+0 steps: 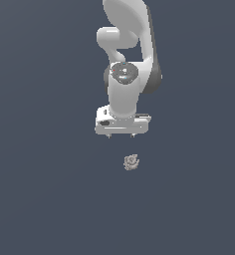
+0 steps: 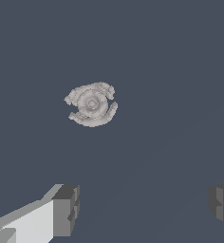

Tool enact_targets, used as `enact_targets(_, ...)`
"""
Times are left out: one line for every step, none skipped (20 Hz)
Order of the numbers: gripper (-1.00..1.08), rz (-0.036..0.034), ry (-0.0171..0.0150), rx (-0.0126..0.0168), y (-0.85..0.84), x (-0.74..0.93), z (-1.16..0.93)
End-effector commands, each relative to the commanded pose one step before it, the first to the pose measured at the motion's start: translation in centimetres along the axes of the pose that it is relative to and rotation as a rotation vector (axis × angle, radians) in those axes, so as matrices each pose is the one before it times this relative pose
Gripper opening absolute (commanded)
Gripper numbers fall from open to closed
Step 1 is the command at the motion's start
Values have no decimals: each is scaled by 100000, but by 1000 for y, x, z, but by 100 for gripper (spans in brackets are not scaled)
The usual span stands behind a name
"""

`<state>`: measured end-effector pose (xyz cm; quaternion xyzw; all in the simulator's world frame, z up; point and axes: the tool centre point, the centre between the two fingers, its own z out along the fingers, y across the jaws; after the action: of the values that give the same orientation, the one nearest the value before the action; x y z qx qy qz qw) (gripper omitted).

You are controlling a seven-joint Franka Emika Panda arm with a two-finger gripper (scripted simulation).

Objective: Pick up the object and move it to a goal position.

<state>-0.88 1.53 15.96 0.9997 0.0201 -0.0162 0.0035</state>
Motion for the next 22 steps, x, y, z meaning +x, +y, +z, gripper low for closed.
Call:
enact_targets(100, 0, 0, 0, 1, 0, 0)
enact_targets(100, -8, -68, 5, -17, -11, 16)
enact_targets(100, -22, -237, 23, -49, -25, 69)
enact_targets(100, -34, -362, 35, -79, -45, 98)
enact_targets(100, -51, -507, 47, -109, -60, 140)
enact_targets(100, -72, -645, 58, -140, -73, 180)
enact_targets(100, -84, -644, 54, -142, -70, 182)
enact_targets(100, -77, -490, 39, -111, -49, 142)
enact_targets(100, -68, -338, 25, -79, -28, 102)
enact_targets(100, -55, -187, 13, -47, -9, 62)
enact_targets(100, 0, 0, 0, 5, -2, -3)
enact_targets(100, 2, 69, -6, 11, 13, -12)
enact_targets(100, 95, 73, -1, 28, -23, -45)
enact_targets(100, 0, 0, 0, -18, -14, -12)
enact_targets(100, 0, 0, 0, 31, 24, 19)
enact_targets(100, -226, 35, -14, -48, 66, 38)
enact_targets(100, -322, 74, -22, -48, 109, 58)
enact_targets(100, -443, 113, -31, -64, 151, 77)
enact_targets(100, -569, 152, -38, -83, 194, 97)
enact_targets(100, -684, 187, -45, -96, 235, 119)
enact_targets(100, -797, 220, -49, -111, 273, 141)
enact_targets(100, -904, 248, -52, -126, 309, 163)
